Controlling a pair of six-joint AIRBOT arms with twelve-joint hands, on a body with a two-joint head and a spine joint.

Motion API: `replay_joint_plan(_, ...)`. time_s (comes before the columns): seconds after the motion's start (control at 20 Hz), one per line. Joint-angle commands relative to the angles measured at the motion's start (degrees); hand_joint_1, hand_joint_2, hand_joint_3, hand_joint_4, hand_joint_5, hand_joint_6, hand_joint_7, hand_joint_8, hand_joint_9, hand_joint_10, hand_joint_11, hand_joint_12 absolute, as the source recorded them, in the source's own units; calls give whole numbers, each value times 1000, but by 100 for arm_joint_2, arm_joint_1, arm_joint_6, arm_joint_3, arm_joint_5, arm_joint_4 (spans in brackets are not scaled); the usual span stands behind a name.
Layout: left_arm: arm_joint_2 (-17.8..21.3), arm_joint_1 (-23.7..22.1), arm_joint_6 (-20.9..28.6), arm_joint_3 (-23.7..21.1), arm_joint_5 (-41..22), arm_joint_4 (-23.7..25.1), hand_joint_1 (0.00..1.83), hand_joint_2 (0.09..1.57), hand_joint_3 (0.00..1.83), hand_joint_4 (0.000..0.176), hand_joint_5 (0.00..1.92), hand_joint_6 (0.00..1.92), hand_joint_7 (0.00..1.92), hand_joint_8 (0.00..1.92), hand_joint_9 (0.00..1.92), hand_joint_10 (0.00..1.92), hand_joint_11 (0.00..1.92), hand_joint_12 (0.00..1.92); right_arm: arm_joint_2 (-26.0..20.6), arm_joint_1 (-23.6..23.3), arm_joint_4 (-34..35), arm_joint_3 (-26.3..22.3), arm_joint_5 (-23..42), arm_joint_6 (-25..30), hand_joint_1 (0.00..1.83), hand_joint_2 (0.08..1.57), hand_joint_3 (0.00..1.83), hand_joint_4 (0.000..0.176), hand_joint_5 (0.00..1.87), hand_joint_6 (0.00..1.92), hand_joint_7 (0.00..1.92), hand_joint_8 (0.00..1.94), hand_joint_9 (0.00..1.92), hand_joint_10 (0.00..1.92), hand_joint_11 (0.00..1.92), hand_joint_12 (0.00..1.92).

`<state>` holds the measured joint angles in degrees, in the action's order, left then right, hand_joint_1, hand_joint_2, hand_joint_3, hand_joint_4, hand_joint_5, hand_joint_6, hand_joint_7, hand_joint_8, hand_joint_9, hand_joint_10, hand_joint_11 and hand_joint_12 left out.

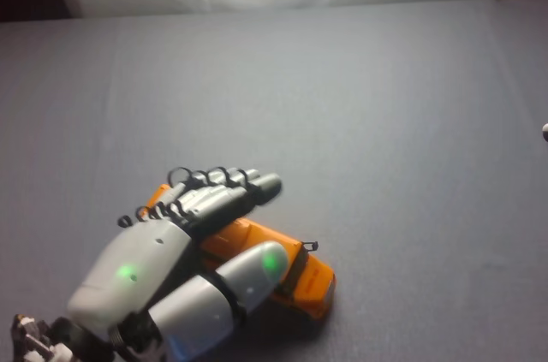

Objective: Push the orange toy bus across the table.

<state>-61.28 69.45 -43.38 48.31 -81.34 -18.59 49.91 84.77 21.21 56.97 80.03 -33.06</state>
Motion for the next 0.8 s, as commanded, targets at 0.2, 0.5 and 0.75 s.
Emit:
replay_joint_plan(0.2,-53,-111,79,-79,-550,537,138,1328,0,75,490,2,281,3,245,5,17,582,5,-26,65,0,695,45,801,1396,0,28,670,1,526,0,403,0,74,685)
replay_joint_plan(0.5,401,-218,-202,-11,-757,360,84,1414,2,10,370,0,261,0,254,0,21,340,6,-23,66,-2,695,45,831,1394,0,33,670,1,529,0,422,3,95,706)
replay_joint_plan(0.75,910,-211,-796,39,-255,-46,0,1388,3,12,370,3,282,1,194,3,32,358,7,1,69,-6,695,45,819,1395,0,28,672,2,533,1,423,0,98,691)
